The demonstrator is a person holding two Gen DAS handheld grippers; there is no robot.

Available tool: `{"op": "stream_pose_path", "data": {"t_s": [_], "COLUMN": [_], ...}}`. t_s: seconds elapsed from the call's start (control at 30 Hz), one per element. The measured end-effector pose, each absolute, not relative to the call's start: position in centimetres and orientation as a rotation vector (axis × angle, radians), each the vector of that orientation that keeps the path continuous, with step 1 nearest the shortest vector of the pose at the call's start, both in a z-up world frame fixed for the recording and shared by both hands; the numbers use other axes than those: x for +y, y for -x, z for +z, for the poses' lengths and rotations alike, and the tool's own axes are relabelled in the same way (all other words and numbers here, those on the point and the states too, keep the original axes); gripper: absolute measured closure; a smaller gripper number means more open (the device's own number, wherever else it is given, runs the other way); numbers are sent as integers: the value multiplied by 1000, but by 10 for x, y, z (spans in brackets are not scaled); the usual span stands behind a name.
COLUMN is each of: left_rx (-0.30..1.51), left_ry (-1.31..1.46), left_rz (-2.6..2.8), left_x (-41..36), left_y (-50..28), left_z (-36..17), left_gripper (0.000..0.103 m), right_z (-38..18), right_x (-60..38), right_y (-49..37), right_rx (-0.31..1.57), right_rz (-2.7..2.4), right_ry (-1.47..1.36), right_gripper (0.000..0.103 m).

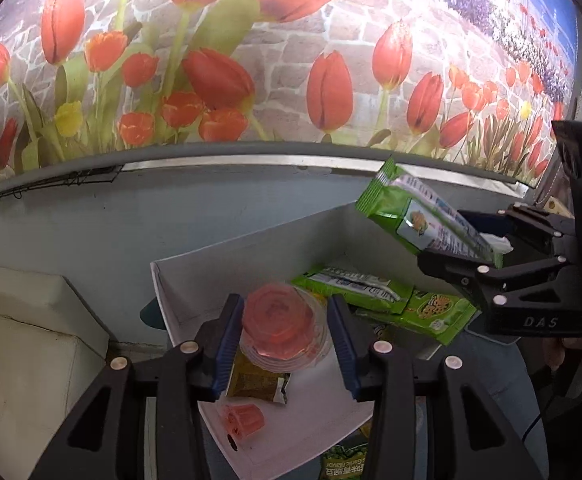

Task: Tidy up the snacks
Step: 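Drop the pink jelly cup and seaweed packet into the white box with both tools, then grasp a pink jelly cup with the right tool while the left tool grasps the green pea-garlic packet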

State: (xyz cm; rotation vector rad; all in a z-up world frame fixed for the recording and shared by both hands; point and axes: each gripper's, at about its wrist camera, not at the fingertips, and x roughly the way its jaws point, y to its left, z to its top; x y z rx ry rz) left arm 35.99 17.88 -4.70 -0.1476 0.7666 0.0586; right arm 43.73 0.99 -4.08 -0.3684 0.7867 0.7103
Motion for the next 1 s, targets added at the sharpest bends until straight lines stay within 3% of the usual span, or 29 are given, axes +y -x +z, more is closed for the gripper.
{"op": "stream_pose_path", "data": {"t_s": [0.03,0.1,0.13,0.67,1.0], "left_rx": [785,777,761,684,677], "left_ry": [133,149,162,135,185], "left_rz": [83,89,82,24,1], "left_x": [180,185,187,152,99], "left_y": [-362,-362,-360,-304,-223], "left_z": [-51,-54,-53,-37,-76], "left_gripper": [42,12,9,4,1], "right_z": [-42,-41,-40,-35,-131], "right_x": [10,10,8,-71,-145], "right_y": [-438,-438,-437,-360,-305], "right_rx": [776,737,730,673,860], "right_rz": [691,646,648,687,648], "right_ry": [380,412,410,256,162], "right_gripper": [15,9,9,9,9]}}
